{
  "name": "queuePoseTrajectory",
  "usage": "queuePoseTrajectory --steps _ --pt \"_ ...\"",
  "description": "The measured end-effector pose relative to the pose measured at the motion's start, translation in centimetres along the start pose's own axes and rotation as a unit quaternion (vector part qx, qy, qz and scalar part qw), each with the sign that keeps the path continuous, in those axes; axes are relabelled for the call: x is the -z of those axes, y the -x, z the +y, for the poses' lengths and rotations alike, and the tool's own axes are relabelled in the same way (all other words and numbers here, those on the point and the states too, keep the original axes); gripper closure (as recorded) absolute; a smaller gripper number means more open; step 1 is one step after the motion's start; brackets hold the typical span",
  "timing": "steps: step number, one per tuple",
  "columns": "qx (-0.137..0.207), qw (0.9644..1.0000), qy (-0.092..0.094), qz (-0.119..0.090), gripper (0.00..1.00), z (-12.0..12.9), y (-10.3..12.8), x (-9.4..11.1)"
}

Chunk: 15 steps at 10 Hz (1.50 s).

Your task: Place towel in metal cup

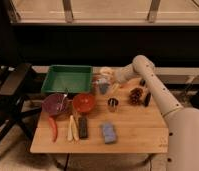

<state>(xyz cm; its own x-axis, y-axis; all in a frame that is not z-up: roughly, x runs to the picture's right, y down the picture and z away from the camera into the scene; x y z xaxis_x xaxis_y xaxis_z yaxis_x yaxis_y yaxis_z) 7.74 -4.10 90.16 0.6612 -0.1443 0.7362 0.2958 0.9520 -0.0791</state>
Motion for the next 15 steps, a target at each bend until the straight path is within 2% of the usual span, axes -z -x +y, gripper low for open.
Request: queuePoseTrajectory --steps 1,3,5,7,8,9,10,13,14,15 --pt "-0.003 1.0000 0.001 -0.005 0.20 0.0 0.0 -0.6" --pt "-0.009 0.9998 0.003 -0.015 0.29 0.0 0.0 -1.4" --pt "-0.016 0.9994 0.009 -0.028 0.52 0.2 0.1 -2.3" --pt "-0.020 0.9992 0.011 -0.032 0.70 0.3 0.3 -2.9" --pt "-0.026 0.9992 0.008 -0.030 0.82 0.3 0.2 -2.8" --pt "-0.030 0.9991 0.002 -0.029 0.91 0.1 0.2 -2.3" --pt "-0.038 0.9986 -0.011 -0.037 0.98 -0.4 0.5 -1.4" --pt "-0.039 0.9957 -0.042 -0.072 1.00 -2.2 2.4 2.3" --pt "-0.033 0.9943 -0.047 -0.090 1.00 -2.9 3.7 3.9" --pt "-0.030 0.9933 -0.043 -0.104 1.00 -2.8 4.8 5.2"
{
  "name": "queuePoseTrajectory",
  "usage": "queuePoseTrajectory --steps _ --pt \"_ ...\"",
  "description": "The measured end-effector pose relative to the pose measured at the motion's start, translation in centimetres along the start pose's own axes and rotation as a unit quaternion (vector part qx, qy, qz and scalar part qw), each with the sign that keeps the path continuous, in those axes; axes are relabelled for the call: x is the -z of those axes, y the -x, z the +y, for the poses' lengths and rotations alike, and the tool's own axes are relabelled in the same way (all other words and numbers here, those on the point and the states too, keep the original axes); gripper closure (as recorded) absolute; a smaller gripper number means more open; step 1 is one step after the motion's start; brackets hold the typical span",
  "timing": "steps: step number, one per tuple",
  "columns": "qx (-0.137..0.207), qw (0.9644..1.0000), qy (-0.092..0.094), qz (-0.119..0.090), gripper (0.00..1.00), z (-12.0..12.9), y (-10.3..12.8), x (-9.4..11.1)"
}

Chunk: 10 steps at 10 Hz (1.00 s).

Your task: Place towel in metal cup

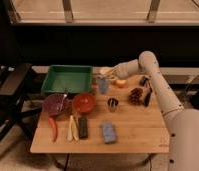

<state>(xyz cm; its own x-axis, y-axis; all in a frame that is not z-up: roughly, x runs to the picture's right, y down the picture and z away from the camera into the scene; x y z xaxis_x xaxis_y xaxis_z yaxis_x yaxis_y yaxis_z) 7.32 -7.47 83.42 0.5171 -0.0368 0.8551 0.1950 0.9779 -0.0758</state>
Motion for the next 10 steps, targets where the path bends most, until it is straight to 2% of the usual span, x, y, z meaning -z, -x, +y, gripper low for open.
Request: queuePoseTrajectory --steps 1,2,3,6,8,10 --pt "-0.001 0.9999 0.011 -0.008 1.00 0.4 0.7 0.6" --pt "-0.003 0.9994 0.029 -0.018 1.00 1.1 1.7 1.0" --pt "-0.008 0.9978 0.060 -0.029 1.00 2.9 2.8 1.0" --pt "-0.044 0.9915 0.118 -0.034 1.00 8.5 3.8 1.4" --pt "-0.077 0.9885 0.129 -0.022 1.00 11.1 3.4 2.5" --pt "-0.108 0.9873 0.117 0.004 1.00 12.8 1.6 4.1"
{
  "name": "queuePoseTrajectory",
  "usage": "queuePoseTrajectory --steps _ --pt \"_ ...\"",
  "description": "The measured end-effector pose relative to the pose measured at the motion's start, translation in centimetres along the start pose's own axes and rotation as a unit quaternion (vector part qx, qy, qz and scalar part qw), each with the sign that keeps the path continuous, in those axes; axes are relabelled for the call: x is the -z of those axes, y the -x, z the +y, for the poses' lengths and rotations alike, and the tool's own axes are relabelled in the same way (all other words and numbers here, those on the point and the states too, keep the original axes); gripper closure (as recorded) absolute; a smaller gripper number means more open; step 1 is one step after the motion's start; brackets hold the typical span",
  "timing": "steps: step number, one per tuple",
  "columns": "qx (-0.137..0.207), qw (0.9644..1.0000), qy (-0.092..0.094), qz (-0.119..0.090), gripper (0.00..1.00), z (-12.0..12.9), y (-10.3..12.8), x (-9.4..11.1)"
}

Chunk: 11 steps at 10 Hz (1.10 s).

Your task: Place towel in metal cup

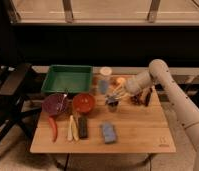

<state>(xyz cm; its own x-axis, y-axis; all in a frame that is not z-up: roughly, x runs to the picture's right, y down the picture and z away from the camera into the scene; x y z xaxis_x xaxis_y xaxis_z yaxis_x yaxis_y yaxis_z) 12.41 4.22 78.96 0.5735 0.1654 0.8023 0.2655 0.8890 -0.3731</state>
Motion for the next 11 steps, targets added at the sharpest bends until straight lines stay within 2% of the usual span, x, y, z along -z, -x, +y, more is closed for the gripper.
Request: queuePoseTrajectory --steps 2,4,7,10,11 --pt "-0.016 0.9995 -0.016 0.019 1.00 0.3 -1.7 0.9" --pt "-0.022 0.9986 -0.036 0.031 0.98 -0.8 -3.1 0.8" --pt "-0.014 0.9985 -0.046 0.027 0.72 -2.3 -3.6 -0.7" --pt "-0.008 0.9991 -0.038 0.015 0.41 -2.5 -2.8 -2.5" --pt "-0.011 0.9993 -0.034 0.013 0.37 -2.2 -2.7 -2.8"
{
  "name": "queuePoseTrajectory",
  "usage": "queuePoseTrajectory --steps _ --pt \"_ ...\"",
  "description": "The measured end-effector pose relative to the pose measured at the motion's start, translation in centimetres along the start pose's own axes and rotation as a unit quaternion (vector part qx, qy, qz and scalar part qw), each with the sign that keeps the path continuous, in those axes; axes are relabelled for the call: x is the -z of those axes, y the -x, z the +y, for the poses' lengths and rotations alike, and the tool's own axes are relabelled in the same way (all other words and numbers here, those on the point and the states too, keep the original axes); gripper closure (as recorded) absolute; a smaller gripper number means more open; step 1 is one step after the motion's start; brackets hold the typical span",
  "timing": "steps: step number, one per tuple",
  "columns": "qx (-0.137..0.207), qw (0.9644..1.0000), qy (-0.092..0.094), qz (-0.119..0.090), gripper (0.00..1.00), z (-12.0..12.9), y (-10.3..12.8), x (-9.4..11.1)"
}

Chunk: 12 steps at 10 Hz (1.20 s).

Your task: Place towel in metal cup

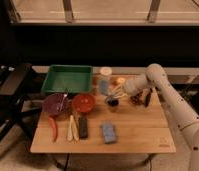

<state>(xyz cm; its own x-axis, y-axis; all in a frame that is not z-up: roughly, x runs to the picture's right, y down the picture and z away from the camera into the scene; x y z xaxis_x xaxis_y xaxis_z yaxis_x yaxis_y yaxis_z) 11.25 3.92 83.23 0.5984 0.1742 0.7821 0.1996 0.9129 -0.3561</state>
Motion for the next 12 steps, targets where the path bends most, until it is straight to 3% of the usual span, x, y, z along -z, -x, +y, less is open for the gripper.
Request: queuePoseTrajectory --steps 3,6,7,9,12 --pt "-0.011 0.9999 0.011 -0.003 0.36 1.5 0.5 0.3" --pt "-0.023 0.9996 0.006 0.018 0.36 2.1 -0.1 2.3" --pt "-0.024 0.9993 0.003 0.029 0.36 2.1 -0.5 3.1" --pt "-0.023 0.9971 -0.004 0.073 0.36 1.3 -2.2 5.6" --pt "-0.029 0.9908 -0.015 0.131 0.36 -0.1 -5.0 9.0"
